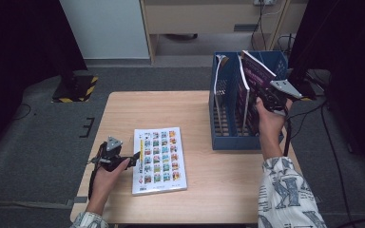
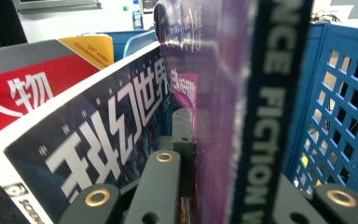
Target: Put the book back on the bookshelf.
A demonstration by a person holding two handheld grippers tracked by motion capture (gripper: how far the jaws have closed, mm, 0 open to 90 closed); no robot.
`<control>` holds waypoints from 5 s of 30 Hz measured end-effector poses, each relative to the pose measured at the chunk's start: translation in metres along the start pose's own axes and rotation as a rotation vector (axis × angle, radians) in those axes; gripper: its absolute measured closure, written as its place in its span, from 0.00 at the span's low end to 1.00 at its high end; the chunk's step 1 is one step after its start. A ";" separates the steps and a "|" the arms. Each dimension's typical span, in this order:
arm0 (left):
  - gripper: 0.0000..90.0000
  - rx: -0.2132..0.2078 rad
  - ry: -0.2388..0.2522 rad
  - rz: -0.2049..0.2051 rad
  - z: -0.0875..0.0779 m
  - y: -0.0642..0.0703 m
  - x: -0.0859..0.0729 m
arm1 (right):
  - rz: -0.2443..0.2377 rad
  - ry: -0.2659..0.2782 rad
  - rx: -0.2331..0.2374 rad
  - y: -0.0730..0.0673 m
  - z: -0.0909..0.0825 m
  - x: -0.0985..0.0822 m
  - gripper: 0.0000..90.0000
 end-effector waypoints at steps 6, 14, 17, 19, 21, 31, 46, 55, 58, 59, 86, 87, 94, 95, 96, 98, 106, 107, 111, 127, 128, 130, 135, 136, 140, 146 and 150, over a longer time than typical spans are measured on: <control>0.08 0.000 -0.002 0.002 0.000 0.000 0.000 | -0.004 -0.006 -0.002 0.000 0.002 -0.004 0.94; 0.08 -0.001 0.001 -0.002 0.000 0.000 0.000 | -0.011 -0.028 0.006 -0.003 0.004 -0.010 0.93; 0.08 -0.001 -0.001 0.001 0.000 0.000 0.000 | -0.015 -0.033 0.008 -0.004 0.004 -0.010 0.93; 0.08 -0.001 0.001 -0.001 0.000 0.001 0.000 | -0.020 -0.043 0.014 -0.005 0.004 -0.011 0.93; 0.08 -0.002 0.001 -0.002 0.000 0.000 0.000 | -0.023 -0.057 0.017 -0.006 0.005 -0.013 0.93; 0.08 -0.001 -0.004 0.000 0.001 0.001 0.000 | -0.022 -0.109 0.046 -0.004 0.005 -0.018 0.93; 0.08 0.001 -0.001 0.000 0.000 0.000 0.000 | -0.045 -0.130 0.101 -0.013 0.003 -0.012 0.90; 0.08 0.001 -0.003 0.002 0.000 0.001 0.000 | -0.042 -0.110 0.108 -0.014 0.000 -0.007 0.89; 0.08 0.001 -0.004 0.002 0.000 0.001 0.000 | -0.050 -0.105 0.111 -0.015 -0.002 -0.003 0.89; 0.08 0.000 -0.004 0.003 0.000 0.001 0.000 | -0.054 -0.107 0.110 -0.015 -0.002 -0.003 0.89; 0.08 0.004 0.001 0.000 -0.001 -0.001 0.000 | -0.024 -0.086 0.126 -0.013 0.001 -0.001 0.93; 0.08 0.006 0.000 0.003 -0.001 -0.001 0.000 | -0.022 -0.085 0.124 -0.013 0.001 -0.001 0.93; 0.08 0.004 -0.001 0.005 0.000 0.000 0.000 | -0.010 -0.063 0.107 -0.009 0.003 0.001 0.93; 0.08 0.003 0.000 0.003 0.000 0.000 0.000 | -0.008 -0.056 0.103 -0.009 0.002 0.002 0.93; 0.08 0.003 0.000 0.003 0.000 0.000 0.000 | -0.006 -0.046 0.098 -0.009 0.002 0.003 0.93; 0.08 0.003 0.000 0.003 0.000 0.000 0.000 | -0.004 -0.031 0.091 -0.008 0.002 0.006 0.93; 0.08 0.002 0.000 0.004 0.000 0.000 0.000 | -0.015 -0.013 0.028 -0.001 0.009 0.015 0.93; 0.08 0.002 0.000 0.004 0.000 0.000 0.000 | -0.012 -0.009 0.021 0.000 0.010 0.016 0.93; 0.08 0.001 0.000 0.005 0.000 0.001 0.000 | 0.013 0.008 -0.003 0.005 0.013 0.016 0.93; 0.09 0.001 -0.004 0.010 0.001 0.002 0.000 | 0.050 0.027 -0.043 0.013 0.010 0.010 0.93; 0.09 0.001 -0.005 0.012 0.001 0.002 0.000 | 0.047 0.026 -0.042 0.013 0.009 0.009 0.93; 0.09 0.002 -0.007 0.012 0.001 0.002 0.000 | 0.047 0.024 -0.042 0.012 0.010 0.009 0.93; 0.09 0.001 -0.007 0.016 0.001 0.002 0.000 | 0.029 0.008 -0.042 0.006 0.016 0.007 0.93; 0.09 0.001 -0.006 0.016 0.001 0.002 0.000 | 0.025 0.003 -0.040 0.004 0.018 0.006 0.93; 0.09 0.007 -0.004 0.015 0.001 0.001 0.000 | 0.000 -0.019 -0.030 -0.003 0.024 0.000 0.93; 0.09 0.005 -0.006 0.015 0.001 0.002 0.000 | -0.046 -0.028 -0.025 -0.008 0.026 0.000 0.93; 0.09 0.004 -0.002 0.017 0.001 0.003 0.000 | -0.062 -0.034 -0.027 -0.008 0.025 0.000 0.93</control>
Point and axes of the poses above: each handheld gripper's, and its own axes: z roughly forward along the jaws, x roughly out of its top, y roughly to its right, the point moved 8 cm from there along z, roughly forward along the jaws, and after that the axes turned 9 degrees about -y, right-handed, at the moved point
